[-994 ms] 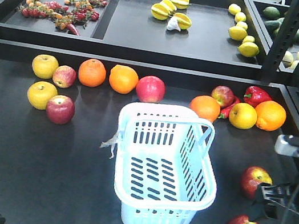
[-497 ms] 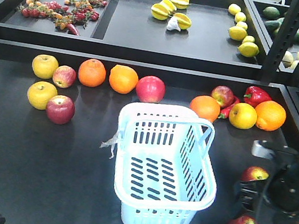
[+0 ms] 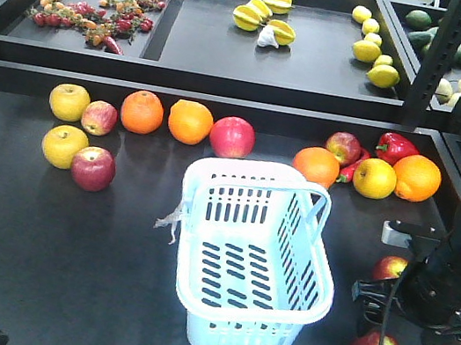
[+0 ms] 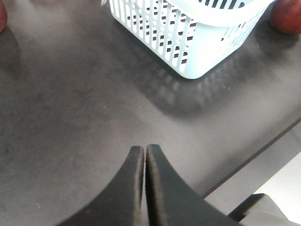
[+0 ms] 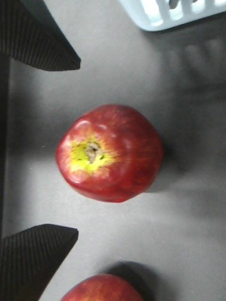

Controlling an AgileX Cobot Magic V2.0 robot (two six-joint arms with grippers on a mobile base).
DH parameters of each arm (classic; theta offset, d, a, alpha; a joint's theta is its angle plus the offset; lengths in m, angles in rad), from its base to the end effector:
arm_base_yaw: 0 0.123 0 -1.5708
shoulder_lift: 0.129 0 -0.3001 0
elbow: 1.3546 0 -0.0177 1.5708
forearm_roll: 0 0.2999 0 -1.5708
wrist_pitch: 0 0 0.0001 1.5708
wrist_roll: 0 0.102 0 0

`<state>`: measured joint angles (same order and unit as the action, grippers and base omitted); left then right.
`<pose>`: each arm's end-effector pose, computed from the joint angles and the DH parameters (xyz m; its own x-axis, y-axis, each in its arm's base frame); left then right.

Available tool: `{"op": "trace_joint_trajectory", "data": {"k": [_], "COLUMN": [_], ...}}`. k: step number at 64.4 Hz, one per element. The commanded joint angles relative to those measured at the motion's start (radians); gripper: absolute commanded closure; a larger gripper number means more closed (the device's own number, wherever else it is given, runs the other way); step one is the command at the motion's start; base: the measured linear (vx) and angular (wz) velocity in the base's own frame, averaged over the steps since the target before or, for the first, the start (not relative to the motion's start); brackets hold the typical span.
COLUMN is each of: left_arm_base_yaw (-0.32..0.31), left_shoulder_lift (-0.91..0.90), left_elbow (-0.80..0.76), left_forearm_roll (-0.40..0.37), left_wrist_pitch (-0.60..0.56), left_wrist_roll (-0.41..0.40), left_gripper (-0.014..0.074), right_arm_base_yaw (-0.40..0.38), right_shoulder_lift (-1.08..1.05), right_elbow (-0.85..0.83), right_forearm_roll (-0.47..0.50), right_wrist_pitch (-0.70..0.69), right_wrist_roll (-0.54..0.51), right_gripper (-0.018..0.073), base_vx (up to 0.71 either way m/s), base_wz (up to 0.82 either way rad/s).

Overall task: Pick three apples into basket with both arms
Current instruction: 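Reach the right gripper down and grasp the red apple beside the basket, then carry the apple over the basket and release it inside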

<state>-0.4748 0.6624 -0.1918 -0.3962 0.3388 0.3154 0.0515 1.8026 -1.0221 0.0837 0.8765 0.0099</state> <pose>0.1285 -0.0808 0.1756 -0.6030 0.2427 -0.7599 0.5053 0.8533 -0.1285 0.3473 0.0245 0.1239 -0.9999 0.0119 0.0014 0.0120 0.9979 0.0643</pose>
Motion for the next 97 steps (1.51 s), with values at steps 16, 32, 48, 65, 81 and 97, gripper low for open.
{"op": "trace_joint_trajectory", "data": {"k": [16,32,48,65,81,97], "left_arm_base_yaw": [-0.002,-0.002,-0.002,-0.002,-0.002,-0.002], "left_shoulder_lift": [-0.001,-0.001,-0.001,-0.001,-0.001,-0.001], "left_elbow": [-0.024,-0.024,-0.024,-0.024,-0.024,-0.024], "left_forearm_roll": [-0.019,-0.019,-0.019,-0.019,-0.019,-0.019], "left_wrist_pitch": [-0.061,-0.061,-0.061,-0.061,-0.061,-0.061], "left_wrist_roll": [-0.008,-0.008,-0.008,-0.008,-0.008,-0.008], "left_gripper": [0.0604,0.0604,0.0604,0.0604,0.0604,0.0604], "right_arm_base_yaw": [-0.003,-0.003,-0.003,-0.003,-0.003,-0.007], "right_shoulder_lift": [-0.036,0.009,0.101,0.173,0.129,-0.018], "right_elbow": [-0.024,-0.023,-0.023,-0.023,-0.023,-0.023], "right_forearm_roll": [-0.011,-0.012,-0.026,-0.029,-0.033,-0.072], "right_wrist_pitch": [-0.053,-0.051,-0.071,-0.074,-0.060,-0.006], "right_wrist_roll": [0.018,0.018,0.024,0.026,0.019,0.015], "right_gripper": [-0.0054,-0.0049,-0.0041,0.0003,0.0249,0.0520], "base_vx": [0.00,0.00,0.00,0.00,0.00,0.00], "base_wz": [0.00,0.00,0.00,0.00,0.00,0.00]}}
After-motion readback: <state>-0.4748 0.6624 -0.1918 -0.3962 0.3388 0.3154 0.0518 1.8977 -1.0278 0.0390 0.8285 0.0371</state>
